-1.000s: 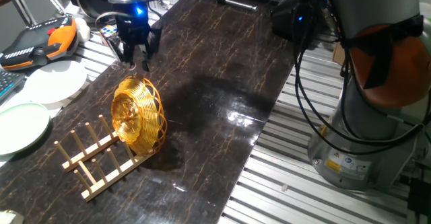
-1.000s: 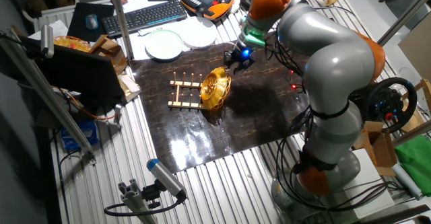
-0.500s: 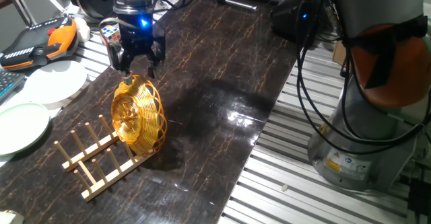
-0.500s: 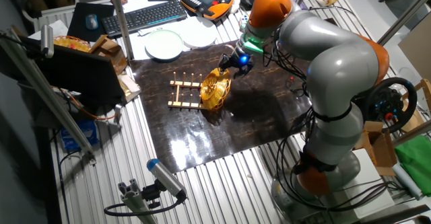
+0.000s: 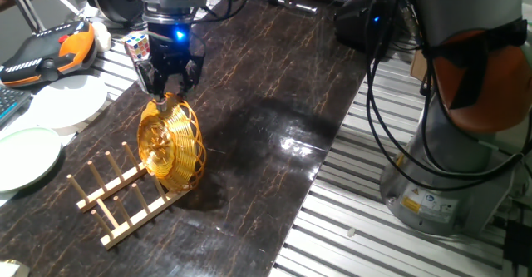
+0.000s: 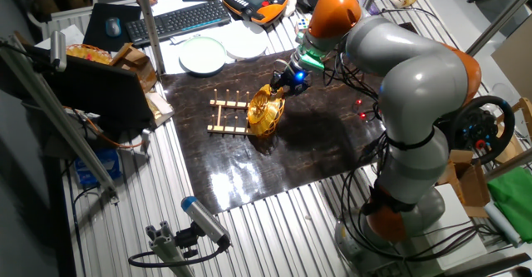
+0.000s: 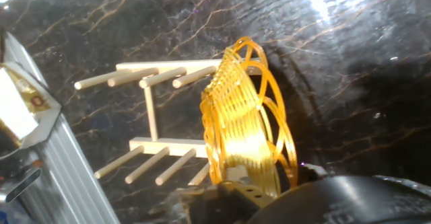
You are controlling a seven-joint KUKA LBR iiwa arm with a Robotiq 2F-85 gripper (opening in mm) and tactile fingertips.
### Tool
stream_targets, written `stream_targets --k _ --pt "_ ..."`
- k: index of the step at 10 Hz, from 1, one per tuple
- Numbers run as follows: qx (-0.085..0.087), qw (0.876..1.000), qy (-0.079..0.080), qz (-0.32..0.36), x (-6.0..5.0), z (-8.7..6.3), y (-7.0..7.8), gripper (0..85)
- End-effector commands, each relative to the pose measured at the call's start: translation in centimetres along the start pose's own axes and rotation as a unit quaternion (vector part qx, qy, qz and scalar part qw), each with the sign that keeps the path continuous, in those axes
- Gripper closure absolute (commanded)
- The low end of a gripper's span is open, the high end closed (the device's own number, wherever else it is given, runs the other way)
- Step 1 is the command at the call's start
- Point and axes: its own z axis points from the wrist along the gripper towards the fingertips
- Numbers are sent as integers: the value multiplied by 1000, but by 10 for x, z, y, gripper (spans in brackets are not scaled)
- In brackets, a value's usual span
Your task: Take the dish off the dish rack
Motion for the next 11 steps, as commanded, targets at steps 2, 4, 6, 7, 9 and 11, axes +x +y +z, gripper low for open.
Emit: stream_targets --k 2,4,6,7,9,11 --pt "-16 1000 7 -4 0 0 0 757" --pt "-26 1000 11 -3 2 -1 3 843" --pt "-30 999 13 7 4 -3 8 843" --pt "-29 999 13 9 4 -5 11 843" --pt "-37 999 18 16 4 -12 14 843" --pt "-46 998 20 28 5 -20 21 843"
